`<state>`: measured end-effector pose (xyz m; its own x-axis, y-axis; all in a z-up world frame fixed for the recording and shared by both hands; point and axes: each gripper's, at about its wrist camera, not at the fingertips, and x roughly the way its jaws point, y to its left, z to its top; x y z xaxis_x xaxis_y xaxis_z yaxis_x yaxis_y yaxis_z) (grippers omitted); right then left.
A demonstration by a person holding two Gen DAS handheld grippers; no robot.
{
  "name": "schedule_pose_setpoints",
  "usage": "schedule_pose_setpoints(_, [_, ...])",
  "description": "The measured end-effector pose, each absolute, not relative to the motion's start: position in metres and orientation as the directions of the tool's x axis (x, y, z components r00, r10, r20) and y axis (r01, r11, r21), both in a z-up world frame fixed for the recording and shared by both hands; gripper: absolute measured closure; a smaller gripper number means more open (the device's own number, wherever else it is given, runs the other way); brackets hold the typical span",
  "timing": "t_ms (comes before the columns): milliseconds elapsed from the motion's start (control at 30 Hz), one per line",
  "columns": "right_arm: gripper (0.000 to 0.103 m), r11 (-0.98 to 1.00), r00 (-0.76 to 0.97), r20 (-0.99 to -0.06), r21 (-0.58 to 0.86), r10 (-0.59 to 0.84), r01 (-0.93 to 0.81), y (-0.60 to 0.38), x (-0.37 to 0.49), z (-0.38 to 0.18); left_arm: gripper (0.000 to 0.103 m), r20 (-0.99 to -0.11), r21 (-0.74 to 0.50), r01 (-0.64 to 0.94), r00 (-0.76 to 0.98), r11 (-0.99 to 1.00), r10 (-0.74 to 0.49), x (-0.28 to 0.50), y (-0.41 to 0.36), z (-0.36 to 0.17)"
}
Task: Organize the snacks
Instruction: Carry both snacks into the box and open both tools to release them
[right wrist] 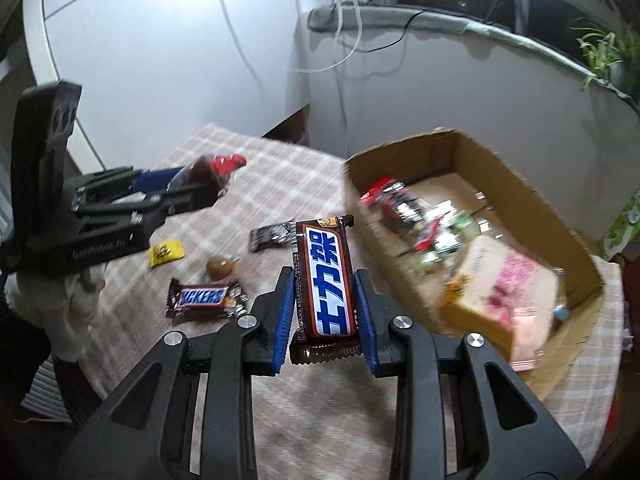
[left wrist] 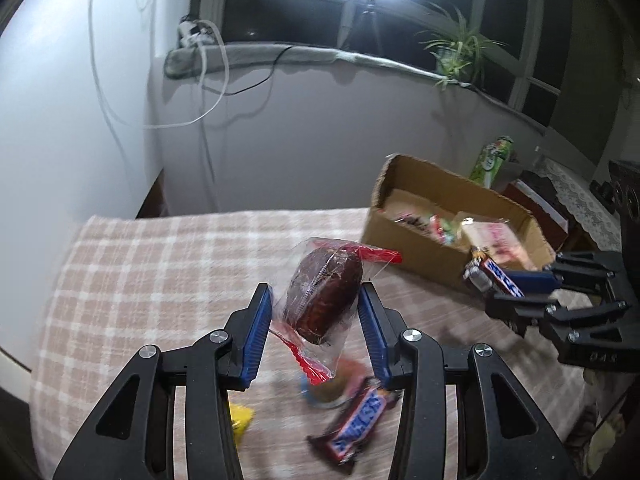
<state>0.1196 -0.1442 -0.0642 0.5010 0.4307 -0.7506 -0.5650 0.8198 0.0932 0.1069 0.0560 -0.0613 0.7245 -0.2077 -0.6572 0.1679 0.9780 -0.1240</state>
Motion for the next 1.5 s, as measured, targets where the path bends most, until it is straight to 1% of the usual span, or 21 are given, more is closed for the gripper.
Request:
schedule_pose_setpoints(300, [0.073, 0.872, 0.571, -0.725, 0.082, 0.385, -0.483, -0.187, 0.139, -0.044, 0.061, -0.624, -0.115, 0.231, 0.740, 0.966, -0.251, 0.120, 0.016, -0.043])
schedule_pose_setpoints(633, [0.073, 0.922, 0.618, -0.725, 0.062, 0.304, -0.381, -0.232, 0.169, -0.044, 0.061, -0.610, -0.110, 0.274, 0.741, 0.955, -0.282, 0.143, -0.021, -0.033])
schedule_pose_setpoints(933, [0.073, 0.949, 0.624, -0.743, 0.047, 0.242, -0.311, -0.269, 0.197, -0.053, 0.061, -0.620, -0.114, 0.289, 0.727, 0.950, -0.296, 0.171, -0.052, -0.037])
schedule_pose_setpoints(1367, [0.073, 0.954, 0.600, -0.764, 0.068, 0.238, -0.292, -0.287, 0.219, -0.070, 0.061, -0.654, -0.100, 0.303, 0.698, 0.948, -0.292, 0.197, -0.090, -0.046])
schedule_pose_setpoints(1500, [0.073, 0.954, 0.596, -0.768, 0.067, 0.236, -0.292, -0.288, 0.221, -0.073, 0.061, -0.662, -0.115, 0.293, 0.690, 0.949, -0.293, 0.203, -0.093, -0.048])
